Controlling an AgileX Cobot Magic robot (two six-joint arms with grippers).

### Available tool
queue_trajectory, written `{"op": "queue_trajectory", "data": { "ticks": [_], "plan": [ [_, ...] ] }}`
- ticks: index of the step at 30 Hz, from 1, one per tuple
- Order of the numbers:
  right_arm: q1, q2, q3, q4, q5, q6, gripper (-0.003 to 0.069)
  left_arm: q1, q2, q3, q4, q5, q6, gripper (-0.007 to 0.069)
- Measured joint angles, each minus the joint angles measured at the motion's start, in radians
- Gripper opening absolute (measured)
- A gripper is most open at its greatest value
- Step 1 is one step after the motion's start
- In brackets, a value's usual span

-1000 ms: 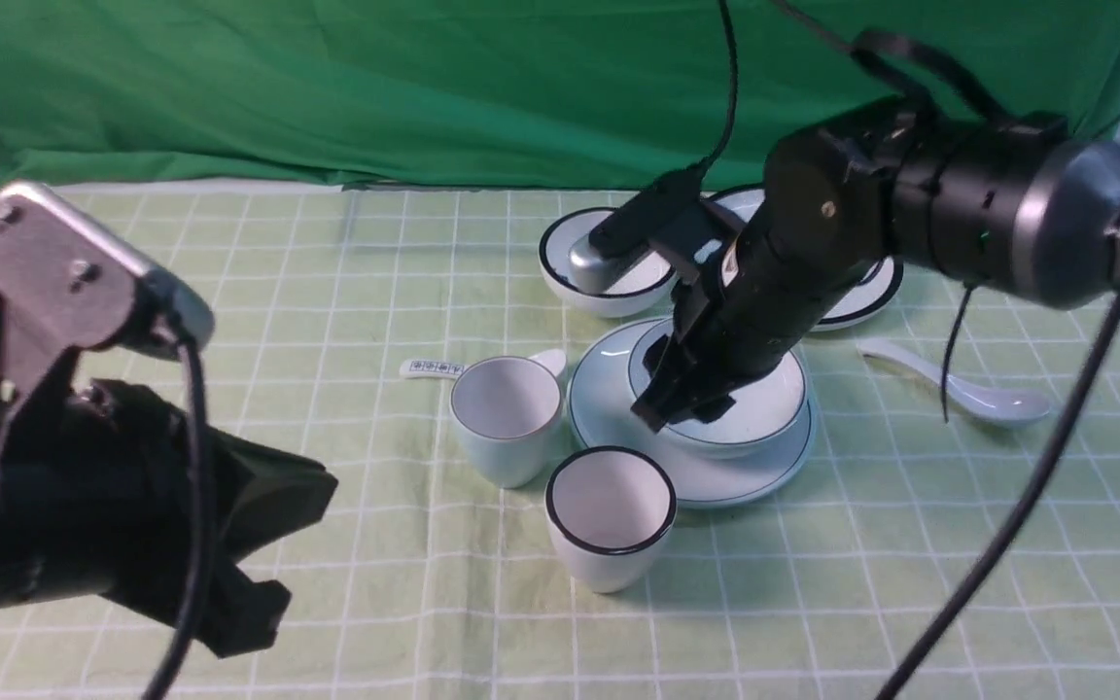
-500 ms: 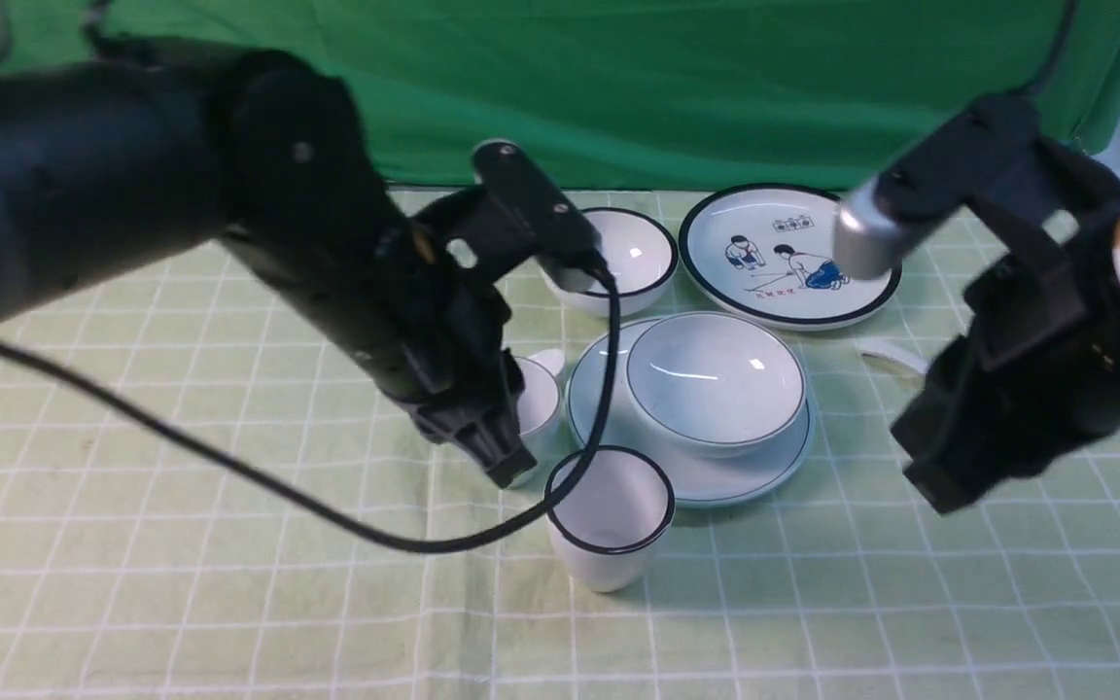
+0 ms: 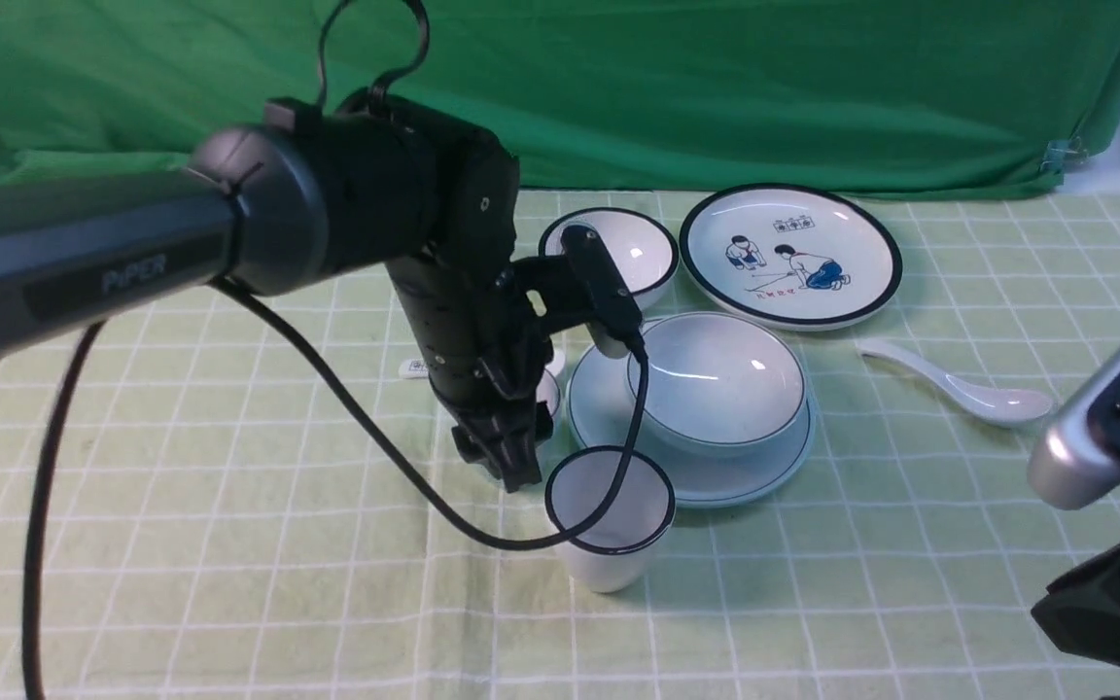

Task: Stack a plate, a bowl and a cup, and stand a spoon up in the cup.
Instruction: Use the left arm to grab a blue teacup, then use the left arm to put the blue teacup into the blue rice bowl in the middle

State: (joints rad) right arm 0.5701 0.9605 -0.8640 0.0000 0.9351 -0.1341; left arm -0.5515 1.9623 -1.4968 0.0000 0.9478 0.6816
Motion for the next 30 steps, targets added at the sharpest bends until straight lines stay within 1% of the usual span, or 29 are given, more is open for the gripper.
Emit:
{"op": "queue_trajectory", "data": {
  "ticks": [2,3,4,5,7,9,13,15,17,18,21,22,26,30],
  "plan": [
    [0.000,-0.023,0.009,0.000,0.001,0.008,0.0127,0.000,0.005,0.000,0.000,-0.010,0.002,0.0165],
    [0.000,-0.029,0.009,0.000,0.001,0.009,0.0127,0.000,0.005,0.000,0.000,-0.010,0.003,0.0139],
    [0.000,-0.042,0.012,0.000,0.003,0.010,0.0129,0.000,0.005,-0.002,0.000,-0.002,0.006,0.0069],
    [0.000,-0.058,0.012,-0.007,0.004,0.010,0.0130,0.000,0.005,-0.012,0.008,0.030,0.012,0.0040],
    [0.000,-0.074,0.012,-0.021,0.005,0.011,0.0131,0.000,0.000,-0.032,0.012,0.084,0.014,0.0036],
    [0.000,-0.101,0.012,-0.050,0.005,0.017,0.0132,-0.002,-0.027,-0.097,0.022,0.146,-0.002,0.0036],
    [0.000,-0.152,0.012,-0.106,0.006,0.058,0.0133,-0.021,-0.054,-0.237,0.026,0.181,-0.009,0.0036],
    [0.000,-0.189,0.012,-0.132,0.006,0.084,0.0134,-0.063,-0.038,-0.359,0.021,0.202,-0.011,0.0036],
    [0.000,-0.207,0.012,-0.137,0.007,0.093,0.0135,-0.087,-0.013,-0.408,0.016,0.212,-0.012,0.0036],
    [0.000,-0.225,0.012,-0.142,0.010,0.101,0.0138,-0.117,0.037,-0.463,0.011,0.227,-0.012,0.0036],
    [0.000,-0.242,0.012,-0.145,0.019,0.108,0.0141,-0.153,0.123,-0.525,0.010,0.232,-0.013,0.0036],
    [0.000,-0.250,0.012,-0.146,0.039,0.114,0.0144,-0.179,0.203,-0.575,0.011,0.231,-0.013,0.0036],
    [0.000,-0.258,0.012,-0.148,0.085,0.119,0.0144,-0.201,0.305,-0.652,0.011,0.237,-0.015,0.0036],
    [0.000,-0.263,0.012,-0.148,0.103,0.119,0.0144,-0.205,0.353,-0.689,0.008,0.241,-0.016,0.0036]
  ]
}}
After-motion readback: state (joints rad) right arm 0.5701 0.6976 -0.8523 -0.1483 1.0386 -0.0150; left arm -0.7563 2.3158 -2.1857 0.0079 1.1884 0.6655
